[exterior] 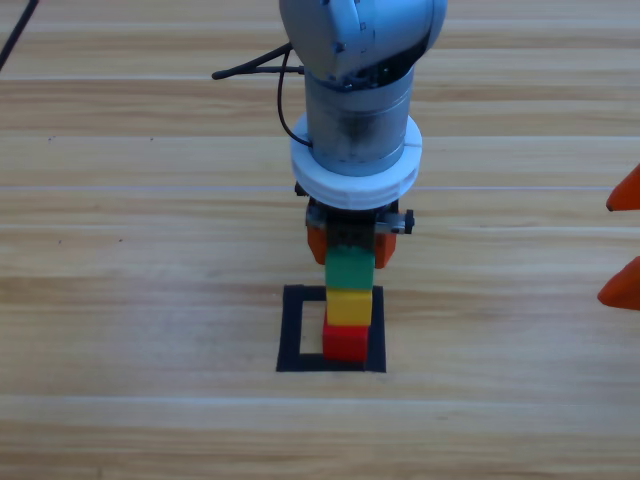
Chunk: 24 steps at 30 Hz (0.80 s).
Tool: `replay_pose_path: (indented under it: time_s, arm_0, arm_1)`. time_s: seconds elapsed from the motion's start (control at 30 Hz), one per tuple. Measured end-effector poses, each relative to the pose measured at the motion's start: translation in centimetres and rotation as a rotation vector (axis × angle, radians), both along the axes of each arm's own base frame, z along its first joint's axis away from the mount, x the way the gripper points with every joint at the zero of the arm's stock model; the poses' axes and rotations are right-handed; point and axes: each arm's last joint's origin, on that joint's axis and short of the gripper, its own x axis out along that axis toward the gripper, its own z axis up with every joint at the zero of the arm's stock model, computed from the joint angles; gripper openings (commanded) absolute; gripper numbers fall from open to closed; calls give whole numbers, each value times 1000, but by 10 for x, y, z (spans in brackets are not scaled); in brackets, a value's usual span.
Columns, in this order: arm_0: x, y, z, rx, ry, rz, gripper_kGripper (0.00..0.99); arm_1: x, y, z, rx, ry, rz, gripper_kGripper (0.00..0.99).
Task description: Stack the blocks in the rectangular block: red at the bottom, yellow in the middle, green on top
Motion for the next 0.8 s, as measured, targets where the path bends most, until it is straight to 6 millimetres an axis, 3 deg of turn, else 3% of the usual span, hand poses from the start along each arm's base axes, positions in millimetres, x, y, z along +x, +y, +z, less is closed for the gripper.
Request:
replay_pose_path:
  time_s: [0.8]
  arm_0:
    - [-1, 1, -4, 20, 6, 3, 0]
  arm_1:
    - [0, 0, 0, 0, 0, 0, 986]
